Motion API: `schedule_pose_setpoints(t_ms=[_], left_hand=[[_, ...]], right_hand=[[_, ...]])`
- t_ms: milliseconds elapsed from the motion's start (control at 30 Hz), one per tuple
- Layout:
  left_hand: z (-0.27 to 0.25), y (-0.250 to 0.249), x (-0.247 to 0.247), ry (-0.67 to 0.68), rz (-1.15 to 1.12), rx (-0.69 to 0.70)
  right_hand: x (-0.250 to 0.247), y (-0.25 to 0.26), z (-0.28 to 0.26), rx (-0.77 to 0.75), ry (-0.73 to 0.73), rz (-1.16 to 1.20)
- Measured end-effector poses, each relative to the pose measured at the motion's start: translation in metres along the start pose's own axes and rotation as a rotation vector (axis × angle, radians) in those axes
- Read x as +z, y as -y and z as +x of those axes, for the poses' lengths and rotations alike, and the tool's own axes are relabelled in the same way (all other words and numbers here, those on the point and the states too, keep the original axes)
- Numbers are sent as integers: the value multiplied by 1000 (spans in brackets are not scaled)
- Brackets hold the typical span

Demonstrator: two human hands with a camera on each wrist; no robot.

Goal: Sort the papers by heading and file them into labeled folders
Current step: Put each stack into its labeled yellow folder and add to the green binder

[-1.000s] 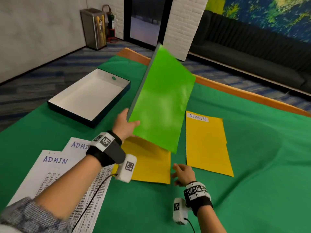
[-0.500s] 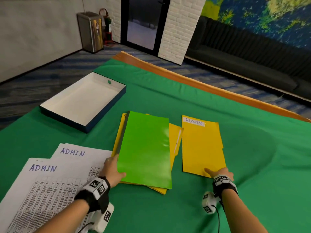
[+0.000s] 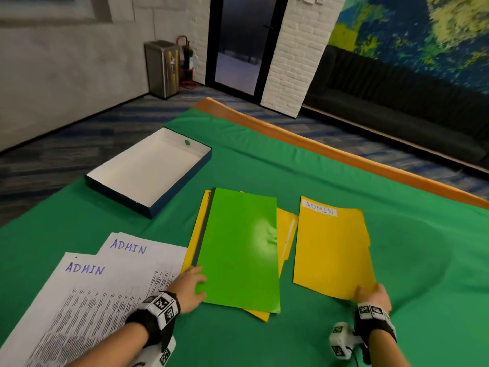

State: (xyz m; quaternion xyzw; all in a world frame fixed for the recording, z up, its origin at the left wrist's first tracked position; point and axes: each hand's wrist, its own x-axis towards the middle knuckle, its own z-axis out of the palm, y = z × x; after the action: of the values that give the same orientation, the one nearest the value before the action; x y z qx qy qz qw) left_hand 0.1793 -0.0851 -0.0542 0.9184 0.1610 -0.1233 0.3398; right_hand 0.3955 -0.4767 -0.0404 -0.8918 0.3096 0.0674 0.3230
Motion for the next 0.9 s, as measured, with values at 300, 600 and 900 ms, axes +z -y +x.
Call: schedule_pose_setpoints(t_ms=[300, 600, 900], left_hand=[[-29, -2, -9, -134, -116, 7], [-99, 30, -5, -78, -239, -88], [-159, 78, 4, -70, -182, -165]], right_hand=[[-56, -4, -125, -125, -31, 962], [-9, -81, -253, -24, 388, 1064], [35, -138, -287, -196, 175, 201]])
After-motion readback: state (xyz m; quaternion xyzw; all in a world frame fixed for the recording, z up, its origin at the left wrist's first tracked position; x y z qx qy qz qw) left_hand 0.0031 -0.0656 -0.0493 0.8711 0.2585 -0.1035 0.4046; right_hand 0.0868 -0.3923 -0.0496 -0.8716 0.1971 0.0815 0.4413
